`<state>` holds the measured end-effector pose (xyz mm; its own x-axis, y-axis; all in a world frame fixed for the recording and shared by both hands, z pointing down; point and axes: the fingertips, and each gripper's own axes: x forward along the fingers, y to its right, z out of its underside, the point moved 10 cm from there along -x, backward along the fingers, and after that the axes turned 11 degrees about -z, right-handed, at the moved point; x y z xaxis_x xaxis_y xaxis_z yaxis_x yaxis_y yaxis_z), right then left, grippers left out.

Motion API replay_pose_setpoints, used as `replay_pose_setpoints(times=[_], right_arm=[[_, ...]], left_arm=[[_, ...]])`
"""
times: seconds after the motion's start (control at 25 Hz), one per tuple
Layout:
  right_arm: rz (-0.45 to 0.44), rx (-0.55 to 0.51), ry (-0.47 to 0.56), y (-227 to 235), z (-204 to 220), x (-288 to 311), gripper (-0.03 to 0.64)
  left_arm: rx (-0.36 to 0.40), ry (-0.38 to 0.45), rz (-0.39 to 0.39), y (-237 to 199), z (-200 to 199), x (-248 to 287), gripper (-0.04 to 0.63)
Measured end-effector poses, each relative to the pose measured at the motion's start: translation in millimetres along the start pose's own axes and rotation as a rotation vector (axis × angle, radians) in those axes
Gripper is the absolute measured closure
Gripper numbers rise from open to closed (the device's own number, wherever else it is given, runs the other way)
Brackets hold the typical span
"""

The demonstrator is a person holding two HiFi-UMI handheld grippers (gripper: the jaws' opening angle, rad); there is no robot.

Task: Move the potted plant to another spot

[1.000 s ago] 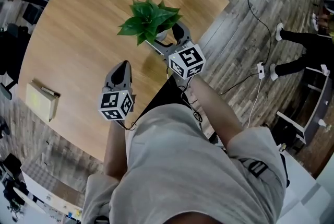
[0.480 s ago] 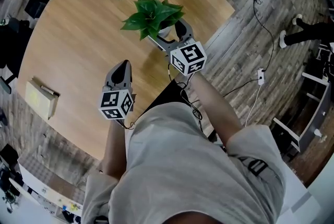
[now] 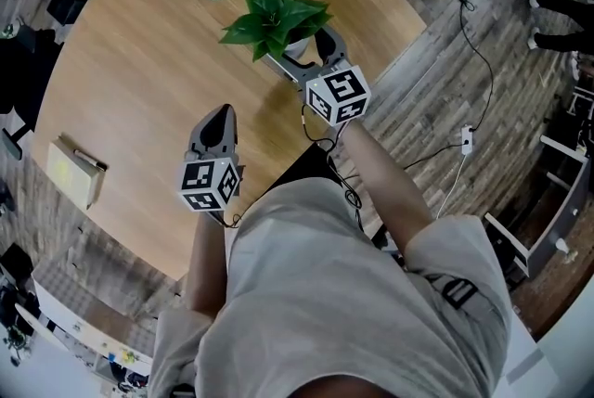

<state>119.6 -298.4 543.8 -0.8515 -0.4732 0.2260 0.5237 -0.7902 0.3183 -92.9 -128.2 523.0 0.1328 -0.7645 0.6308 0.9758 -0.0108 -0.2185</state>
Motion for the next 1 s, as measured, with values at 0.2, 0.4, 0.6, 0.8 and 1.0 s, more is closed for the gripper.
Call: replay_pose_setpoints(times=[0.2, 0.4, 0.6, 0.8, 1.0], right_arm=[[0.0, 0.006, -0.012, 13.0, -0.2, 5.6, 0.183], [-0.004, 0.011, -0.031, 29.5, -4.1, 15.6, 0.183], [-0.018, 0.009, -0.047, 37.7, -2.4, 19.6, 0.183], [-0.034, 0.007, -0.064, 45.3, -1.3, 25.1, 0.183], [-0.046, 0.01, -0.086, 55.0, 0.7, 35.4, 0.183]], left_arm=[[-0.014, -0.016, -0.019, -2.3, -0.8, 7.6, 0.583], [-0.023, -0.021, -0.029, -1.0, -10.8, 22.7, 0.583], [-0.035, -0.021, -0.039, 2.8, -11.0, 30.6, 0.583], [-0.054, -0.025, -0.058, 2.7, -10.0, 41.4, 0.583], [-0.067, -0.031, -0.068, -2.1, -15.7, 59.9, 0.583]])
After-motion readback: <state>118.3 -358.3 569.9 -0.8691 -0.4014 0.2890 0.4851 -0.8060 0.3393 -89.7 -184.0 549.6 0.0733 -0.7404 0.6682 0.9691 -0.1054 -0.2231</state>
